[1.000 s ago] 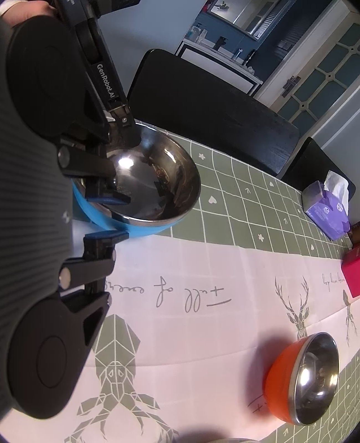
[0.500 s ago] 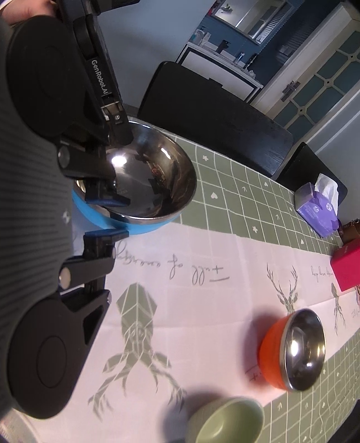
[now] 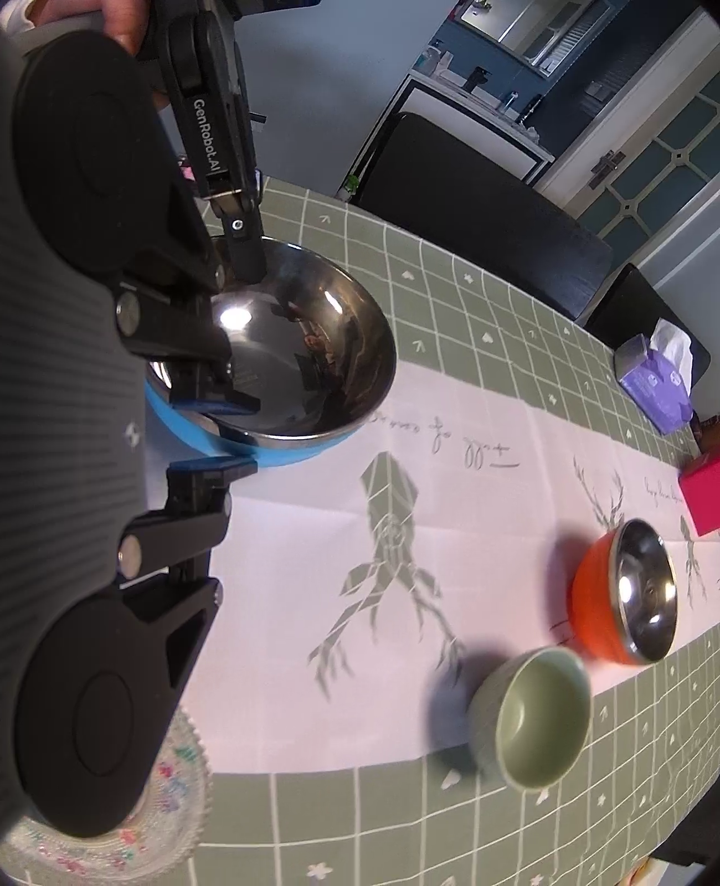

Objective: Organize plates and bowls
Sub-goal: 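Carry the blue bowl with both grippers onto the plate stack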

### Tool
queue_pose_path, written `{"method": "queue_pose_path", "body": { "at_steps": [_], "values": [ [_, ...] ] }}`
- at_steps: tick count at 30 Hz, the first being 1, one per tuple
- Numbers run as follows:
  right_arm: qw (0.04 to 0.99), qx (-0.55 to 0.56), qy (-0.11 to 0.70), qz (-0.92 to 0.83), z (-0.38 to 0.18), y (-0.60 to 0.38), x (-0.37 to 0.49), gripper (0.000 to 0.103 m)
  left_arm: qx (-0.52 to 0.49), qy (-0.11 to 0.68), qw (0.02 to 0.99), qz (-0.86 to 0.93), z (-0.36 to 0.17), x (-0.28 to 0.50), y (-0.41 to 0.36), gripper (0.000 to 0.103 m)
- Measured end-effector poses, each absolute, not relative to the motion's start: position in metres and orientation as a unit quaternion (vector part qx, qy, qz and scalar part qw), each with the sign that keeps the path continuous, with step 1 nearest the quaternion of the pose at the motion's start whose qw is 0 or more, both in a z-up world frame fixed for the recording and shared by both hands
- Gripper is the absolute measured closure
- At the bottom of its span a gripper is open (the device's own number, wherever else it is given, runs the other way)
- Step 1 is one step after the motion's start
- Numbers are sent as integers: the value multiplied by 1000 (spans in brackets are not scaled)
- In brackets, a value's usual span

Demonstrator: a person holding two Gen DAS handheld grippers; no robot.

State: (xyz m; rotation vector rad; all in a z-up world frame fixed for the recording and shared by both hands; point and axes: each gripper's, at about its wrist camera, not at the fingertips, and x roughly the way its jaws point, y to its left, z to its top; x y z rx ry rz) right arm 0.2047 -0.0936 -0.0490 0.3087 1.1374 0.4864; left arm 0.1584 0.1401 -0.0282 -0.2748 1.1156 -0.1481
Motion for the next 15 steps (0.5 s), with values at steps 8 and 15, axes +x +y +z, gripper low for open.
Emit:
{"method": "queue_pose_path", "body": {
  "at_steps": [8,15],
  "values": [
    [798,146,538,228,-59,-100,199,90,-118,540,831,-69,-34,151,130,91],
    [797,148,539,228,-63,-100,199,90,-102,537,834,-68,-35,154,127,91]
  ]
}}
